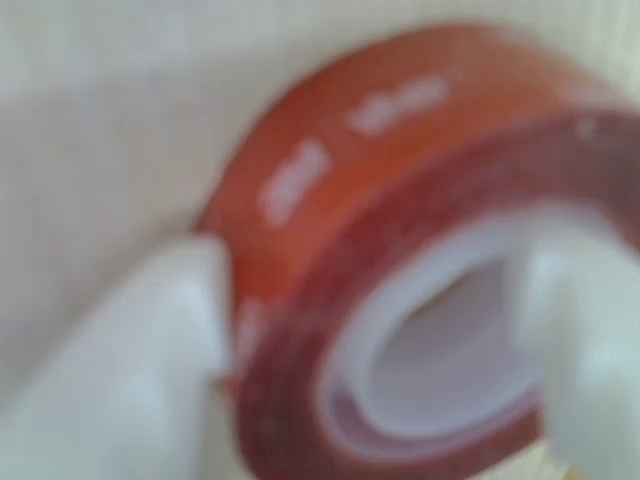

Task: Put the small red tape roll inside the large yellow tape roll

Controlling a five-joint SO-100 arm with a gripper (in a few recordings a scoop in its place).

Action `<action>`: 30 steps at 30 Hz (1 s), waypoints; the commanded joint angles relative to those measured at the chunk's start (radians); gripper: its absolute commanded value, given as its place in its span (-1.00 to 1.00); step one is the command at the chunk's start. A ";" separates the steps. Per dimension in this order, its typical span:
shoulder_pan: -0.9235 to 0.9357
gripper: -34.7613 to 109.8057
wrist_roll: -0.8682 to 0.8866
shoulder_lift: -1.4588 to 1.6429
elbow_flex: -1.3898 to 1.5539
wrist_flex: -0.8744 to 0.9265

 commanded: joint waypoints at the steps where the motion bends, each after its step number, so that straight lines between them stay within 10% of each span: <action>1: 0.051 -0.32 -0.002 0.017 -0.026 -0.002; 30: 0.043 -0.31 -0.061 0.284 -0.026 0.044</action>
